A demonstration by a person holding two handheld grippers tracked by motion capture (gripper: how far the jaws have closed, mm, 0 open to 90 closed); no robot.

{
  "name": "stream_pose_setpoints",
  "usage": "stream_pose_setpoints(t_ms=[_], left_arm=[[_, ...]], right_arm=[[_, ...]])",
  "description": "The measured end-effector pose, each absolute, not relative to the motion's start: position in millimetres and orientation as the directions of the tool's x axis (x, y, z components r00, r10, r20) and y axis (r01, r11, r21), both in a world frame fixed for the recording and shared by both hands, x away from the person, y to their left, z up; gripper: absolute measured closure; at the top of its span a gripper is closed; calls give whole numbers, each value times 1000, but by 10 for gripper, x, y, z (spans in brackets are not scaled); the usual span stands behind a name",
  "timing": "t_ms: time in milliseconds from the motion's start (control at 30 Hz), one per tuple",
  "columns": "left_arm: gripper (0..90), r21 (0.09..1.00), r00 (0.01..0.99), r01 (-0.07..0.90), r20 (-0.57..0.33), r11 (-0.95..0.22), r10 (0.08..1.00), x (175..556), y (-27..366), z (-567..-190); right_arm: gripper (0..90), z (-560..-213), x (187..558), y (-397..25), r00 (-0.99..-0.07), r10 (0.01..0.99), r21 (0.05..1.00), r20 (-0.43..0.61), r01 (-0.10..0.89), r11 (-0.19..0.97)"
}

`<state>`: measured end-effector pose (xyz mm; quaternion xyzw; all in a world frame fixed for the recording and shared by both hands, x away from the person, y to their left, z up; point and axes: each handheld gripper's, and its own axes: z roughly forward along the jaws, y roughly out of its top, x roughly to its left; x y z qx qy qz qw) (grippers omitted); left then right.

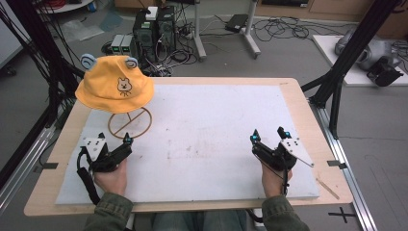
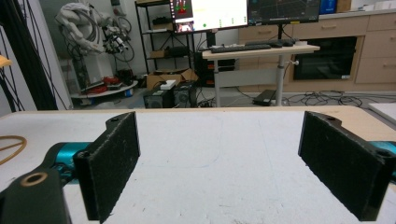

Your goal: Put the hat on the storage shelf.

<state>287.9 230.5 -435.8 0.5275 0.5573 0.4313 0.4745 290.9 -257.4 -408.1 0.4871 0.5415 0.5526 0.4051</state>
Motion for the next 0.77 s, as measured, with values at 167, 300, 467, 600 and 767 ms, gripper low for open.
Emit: stream_pose_setpoints(t_ms=[167, 300, 467, 600, 767], left_arm=[[153, 981, 11, 179, -78, 75, 997, 2880, 2298, -4357], [167, 982, 16, 174, -81, 77, 997, 2877, 2299, -4355], [167, 981, 20, 175, -83, 79, 996, 2871, 2297, -4348], [167, 982, 18, 173, -84, 80, 996, 2869, 2292, -4345], [167, 981, 21, 177, -79, 74, 997, 2871, 2291, -4346]], right_arm=[[124, -4082, 2915, -2559, -207, 975, 995, 86, 73, -72], [124, -4083, 2911, -2534, -211, 975, 996, 69, 70, -55], [124, -4083, 2910, -2533, -211, 975, 996, 72, 73, -58], [123, -4080, 2905, -2535, -210, 975, 995, 75, 72, -61], [123, -4079, 2908, -2542, -208, 976, 996, 70, 65, -58]])
